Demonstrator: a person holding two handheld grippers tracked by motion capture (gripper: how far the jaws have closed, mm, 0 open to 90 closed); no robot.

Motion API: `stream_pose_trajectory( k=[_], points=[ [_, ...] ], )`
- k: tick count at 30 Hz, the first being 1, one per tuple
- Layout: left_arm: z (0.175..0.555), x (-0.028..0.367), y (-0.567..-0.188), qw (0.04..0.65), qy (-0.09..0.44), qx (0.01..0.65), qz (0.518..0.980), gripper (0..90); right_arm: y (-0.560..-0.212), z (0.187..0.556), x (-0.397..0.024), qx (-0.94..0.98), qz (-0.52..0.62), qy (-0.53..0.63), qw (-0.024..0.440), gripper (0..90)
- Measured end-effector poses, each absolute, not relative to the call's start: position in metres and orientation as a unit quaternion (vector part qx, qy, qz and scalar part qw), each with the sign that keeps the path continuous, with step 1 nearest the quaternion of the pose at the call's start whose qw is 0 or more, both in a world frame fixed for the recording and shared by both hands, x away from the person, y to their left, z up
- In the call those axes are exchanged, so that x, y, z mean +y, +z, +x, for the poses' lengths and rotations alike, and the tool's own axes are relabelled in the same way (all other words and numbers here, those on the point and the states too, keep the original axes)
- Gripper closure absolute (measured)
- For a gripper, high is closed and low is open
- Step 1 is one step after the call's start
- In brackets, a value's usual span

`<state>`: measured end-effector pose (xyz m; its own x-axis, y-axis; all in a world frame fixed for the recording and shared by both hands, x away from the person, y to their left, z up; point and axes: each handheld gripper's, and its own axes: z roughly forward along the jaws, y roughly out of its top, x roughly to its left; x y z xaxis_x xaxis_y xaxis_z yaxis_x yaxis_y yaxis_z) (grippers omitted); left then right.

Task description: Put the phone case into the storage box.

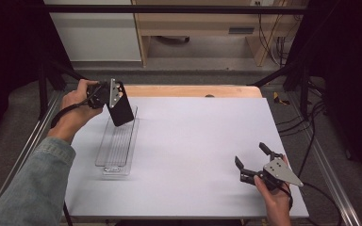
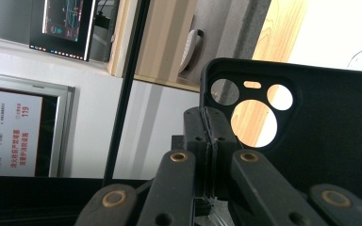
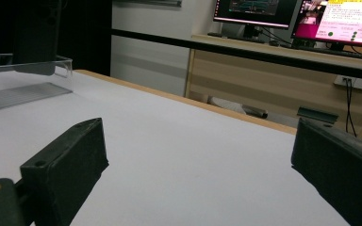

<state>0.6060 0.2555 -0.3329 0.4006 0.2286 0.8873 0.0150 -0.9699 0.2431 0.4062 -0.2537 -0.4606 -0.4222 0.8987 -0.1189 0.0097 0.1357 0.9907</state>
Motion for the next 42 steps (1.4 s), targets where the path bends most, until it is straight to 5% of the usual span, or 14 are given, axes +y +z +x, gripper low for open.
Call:
stream_pose_trajectory(
  k=[42],
  points=[
    [0.621, 0.247, -0.362, 0.083, 0.540, 0.044, 0.837, 89.0, -0.463, 0.408, -0.255, 0.639, 0.360, 0.549, 0.401, 4.4]
  ],
)
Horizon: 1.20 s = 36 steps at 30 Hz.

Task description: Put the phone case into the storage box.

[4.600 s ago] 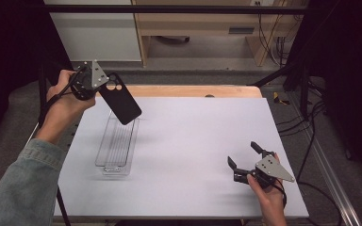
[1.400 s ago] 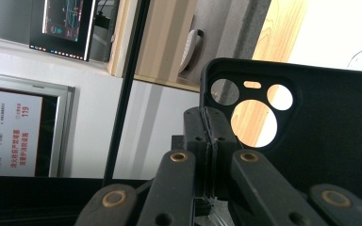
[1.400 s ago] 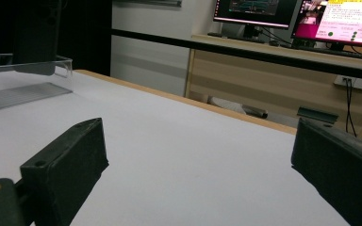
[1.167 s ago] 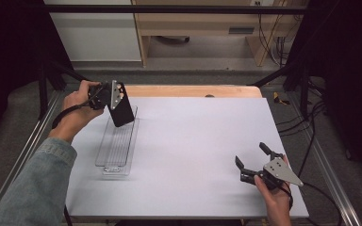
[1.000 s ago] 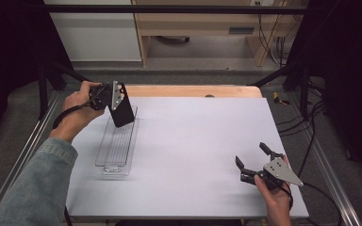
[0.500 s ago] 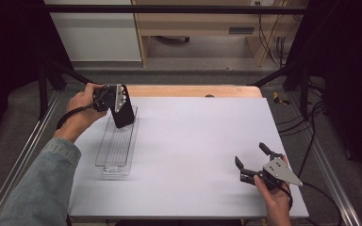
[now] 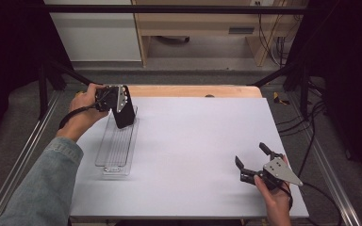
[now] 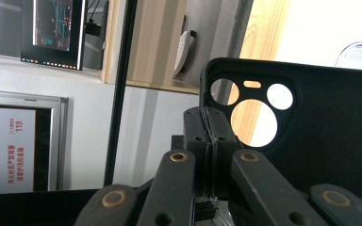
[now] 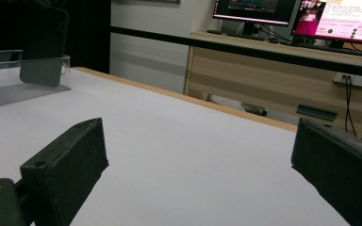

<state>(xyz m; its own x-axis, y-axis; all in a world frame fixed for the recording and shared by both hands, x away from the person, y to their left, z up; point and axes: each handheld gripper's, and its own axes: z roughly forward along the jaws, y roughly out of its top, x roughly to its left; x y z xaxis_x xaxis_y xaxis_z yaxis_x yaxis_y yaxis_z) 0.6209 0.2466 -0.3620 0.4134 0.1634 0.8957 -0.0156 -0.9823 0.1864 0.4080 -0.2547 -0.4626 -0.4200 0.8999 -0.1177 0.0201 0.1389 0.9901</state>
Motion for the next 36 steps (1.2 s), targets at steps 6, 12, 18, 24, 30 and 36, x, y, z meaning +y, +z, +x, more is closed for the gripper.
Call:
stream_pose_trajectory(
  k=[6, 12, 18, 24, 30, 36],
  points=[
    [0.6221, 0.2457, -0.3645, 0.076, 0.540, 0.040, 0.838, 88.9, -0.4625, 0.4079, -0.2547, 0.640, 0.359, 0.549, 0.400, 4.4],
    [0.6228, 0.2445, -0.3648, 0.076, 0.541, 0.035, 0.837, 88.9, -0.4624, 0.4080, -0.2551, 0.639, 0.360, 0.550, 0.400, 4.4],
    [0.6239, 0.2437, -0.3659, 0.076, 0.541, 0.032, 0.837, 88.8, -0.4623, 0.4080, -0.2550, 0.639, 0.360, 0.550, 0.400, 4.4],
    [0.6251, 0.2436, -0.3662, 0.075, 0.541, 0.029, 0.837, 88.7, -0.4624, 0.4082, -0.2550, 0.639, 0.360, 0.550, 0.399, 4.4],
    [0.6260, 0.2414, -0.3672, 0.075, 0.544, 0.019, 0.836, 88.6, -0.4624, 0.4081, -0.2550, 0.639, 0.360, 0.550, 0.399, 4.4],
    [0.6279, 0.2411, -0.3678, 0.071, 0.544, 0.011, 0.836, 88.5, -0.4626, 0.4084, -0.2548, 0.640, 0.360, 0.550, 0.398, 4.4]
  ],
)
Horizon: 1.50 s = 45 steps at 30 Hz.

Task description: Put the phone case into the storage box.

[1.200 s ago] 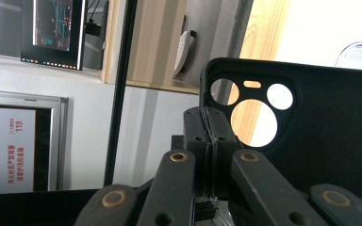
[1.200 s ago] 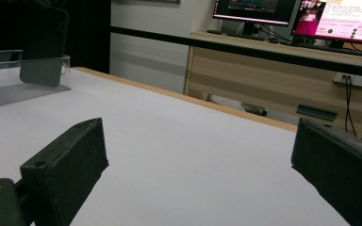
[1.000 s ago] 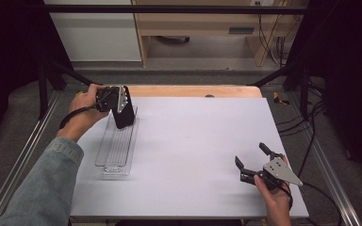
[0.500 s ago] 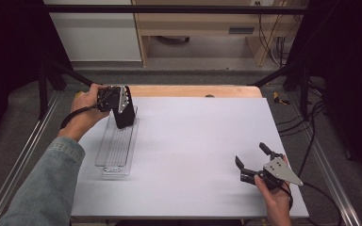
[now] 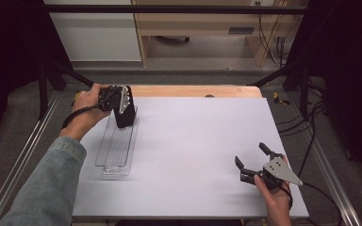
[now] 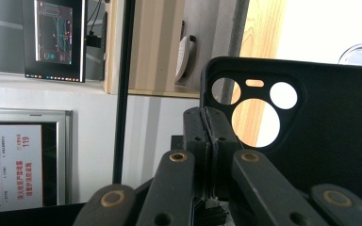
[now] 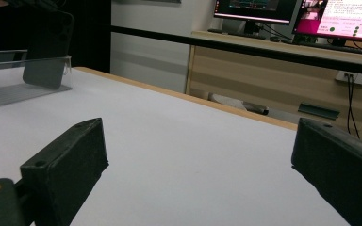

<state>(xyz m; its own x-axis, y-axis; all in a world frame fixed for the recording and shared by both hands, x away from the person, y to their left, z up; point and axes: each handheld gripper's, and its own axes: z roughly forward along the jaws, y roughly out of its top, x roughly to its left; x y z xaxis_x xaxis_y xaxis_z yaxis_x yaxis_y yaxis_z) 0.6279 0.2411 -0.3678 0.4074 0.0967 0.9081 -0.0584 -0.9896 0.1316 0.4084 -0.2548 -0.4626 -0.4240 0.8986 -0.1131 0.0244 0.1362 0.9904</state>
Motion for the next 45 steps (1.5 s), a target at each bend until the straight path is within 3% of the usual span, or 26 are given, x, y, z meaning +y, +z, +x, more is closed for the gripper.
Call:
stream_pose_trajectory(
  k=[15, 20, 26, 35, 45],
  points=[
    [0.635, 0.243, -0.370, 0.069, 0.541, 0.019, 0.838, 87.0, -0.463, 0.409, -0.255, 0.640, 0.362, 0.550, 0.396, 4.4],
    [0.636, 0.242, -0.371, 0.075, 0.544, 0.028, 0.835, 78.1, -0.463, 0.409, -0.255, 0.639, 0.363, 0.551, 0.395, 4.4],
    [0.633, 0.243, -0.366, 0.106, 0.543, 0.058, 0.831, 74.5, -0.463, 0.409, -0.255, 0.639, 0.363, 0.552, 0.395, 4.4],
    [0.627, 0.246, -0.359, 0.152, 0.536, 0.119, 0.822, 54.2, -0.462, 0.409, -0.255, 0.639, 0.363, 0.552, 0.395, 4.3],
    [0.617, 0.250, -0.355, 0.191, 0.525, 0.165, 0.813, 39.0, -0.462, 0.409, -0.253, 0.641, 0.360, 0.552, 0.394, 3.9]
  ],
)
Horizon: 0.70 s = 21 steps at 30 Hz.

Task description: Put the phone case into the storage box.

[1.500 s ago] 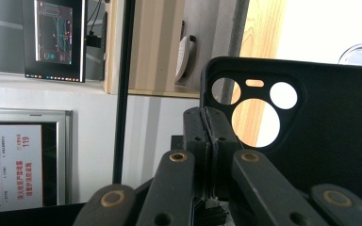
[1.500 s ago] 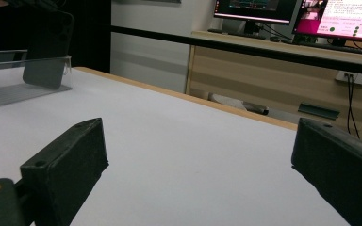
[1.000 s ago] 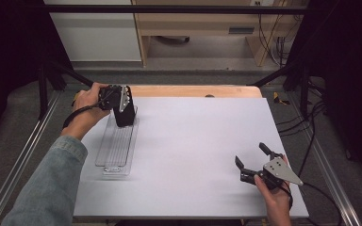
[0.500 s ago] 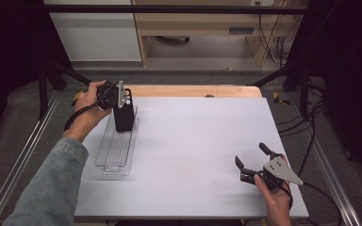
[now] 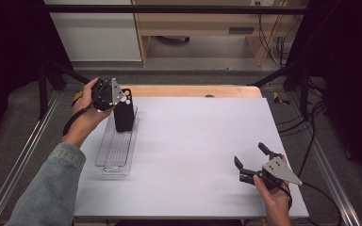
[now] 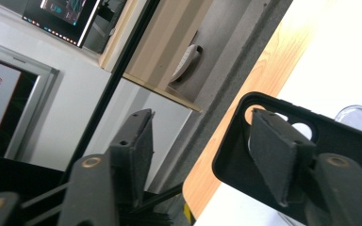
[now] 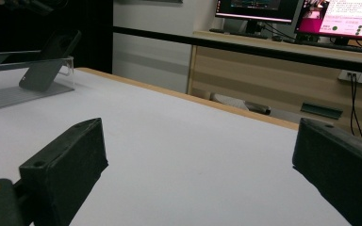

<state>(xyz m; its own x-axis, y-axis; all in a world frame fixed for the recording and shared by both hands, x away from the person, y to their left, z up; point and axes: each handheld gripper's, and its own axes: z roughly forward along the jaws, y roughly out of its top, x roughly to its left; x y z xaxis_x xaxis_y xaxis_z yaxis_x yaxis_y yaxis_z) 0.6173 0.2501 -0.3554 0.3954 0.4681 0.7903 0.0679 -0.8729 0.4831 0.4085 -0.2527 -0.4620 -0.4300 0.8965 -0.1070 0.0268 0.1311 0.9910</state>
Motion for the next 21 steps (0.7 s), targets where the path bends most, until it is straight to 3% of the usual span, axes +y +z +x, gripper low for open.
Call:
stream_pose_trajectory(
  k=[7, 21],
  points=[
    [0.611, 0.249, -0.358, 0.227, 0.505, 0.202, 0.808, 22.9, -0.462, 0.408, -0.252, 0.641, 0.359, 0.552, 0.394, 3.7],
    [0.596, 0.252, -0.361, 0.264, 0.480, 0.250, 0.799, 14.1, -0.461, 0.409, -0.250, 0.643, 0.355, 0.555, 0.390, 3.1]
  ],
)
